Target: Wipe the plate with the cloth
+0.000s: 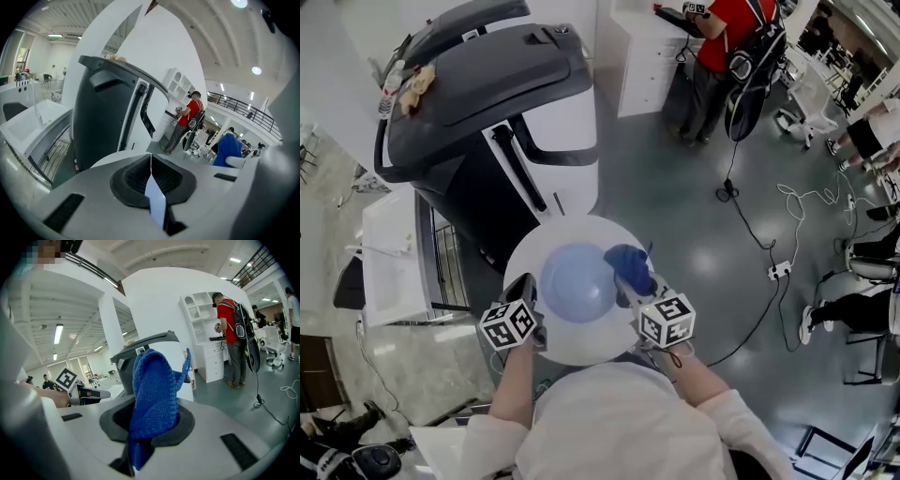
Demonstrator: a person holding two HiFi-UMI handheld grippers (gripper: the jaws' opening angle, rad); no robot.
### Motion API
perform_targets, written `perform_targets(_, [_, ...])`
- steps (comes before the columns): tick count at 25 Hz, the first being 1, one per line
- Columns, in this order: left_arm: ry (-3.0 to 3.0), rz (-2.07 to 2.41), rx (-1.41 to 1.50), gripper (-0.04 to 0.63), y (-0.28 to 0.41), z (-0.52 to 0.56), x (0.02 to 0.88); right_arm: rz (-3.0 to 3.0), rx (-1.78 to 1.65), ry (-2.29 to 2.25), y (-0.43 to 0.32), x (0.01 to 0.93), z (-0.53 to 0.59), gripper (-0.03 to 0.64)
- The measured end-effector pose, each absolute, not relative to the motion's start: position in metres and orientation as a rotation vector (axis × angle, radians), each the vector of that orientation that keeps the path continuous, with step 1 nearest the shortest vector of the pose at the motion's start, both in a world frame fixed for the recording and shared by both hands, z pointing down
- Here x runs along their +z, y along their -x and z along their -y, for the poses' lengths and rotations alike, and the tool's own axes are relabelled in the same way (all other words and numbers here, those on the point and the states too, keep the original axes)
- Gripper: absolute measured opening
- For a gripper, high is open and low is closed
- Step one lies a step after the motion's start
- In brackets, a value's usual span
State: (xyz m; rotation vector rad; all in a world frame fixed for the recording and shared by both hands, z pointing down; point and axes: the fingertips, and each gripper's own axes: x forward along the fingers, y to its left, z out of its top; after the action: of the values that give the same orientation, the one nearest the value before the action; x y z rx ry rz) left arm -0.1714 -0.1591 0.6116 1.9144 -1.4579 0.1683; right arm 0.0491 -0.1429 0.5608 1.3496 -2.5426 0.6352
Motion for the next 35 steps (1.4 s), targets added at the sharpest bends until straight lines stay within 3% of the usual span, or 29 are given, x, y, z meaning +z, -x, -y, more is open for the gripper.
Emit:
perform_targets(20, [-2.152, 1.500, 0.147, 0.032, 0.148, 0.137, 0.534, 2.577, 0.613, -1.231, -0.019, 0.557, 0.148, 0.086])
perform_targets(35, [-2.159, 1.509, 0.147, 0.032, 0.143, 0.125, 0.524, 2.535, 0.613, -1.183, -0.022, 0.566, 0.142, 0.085])
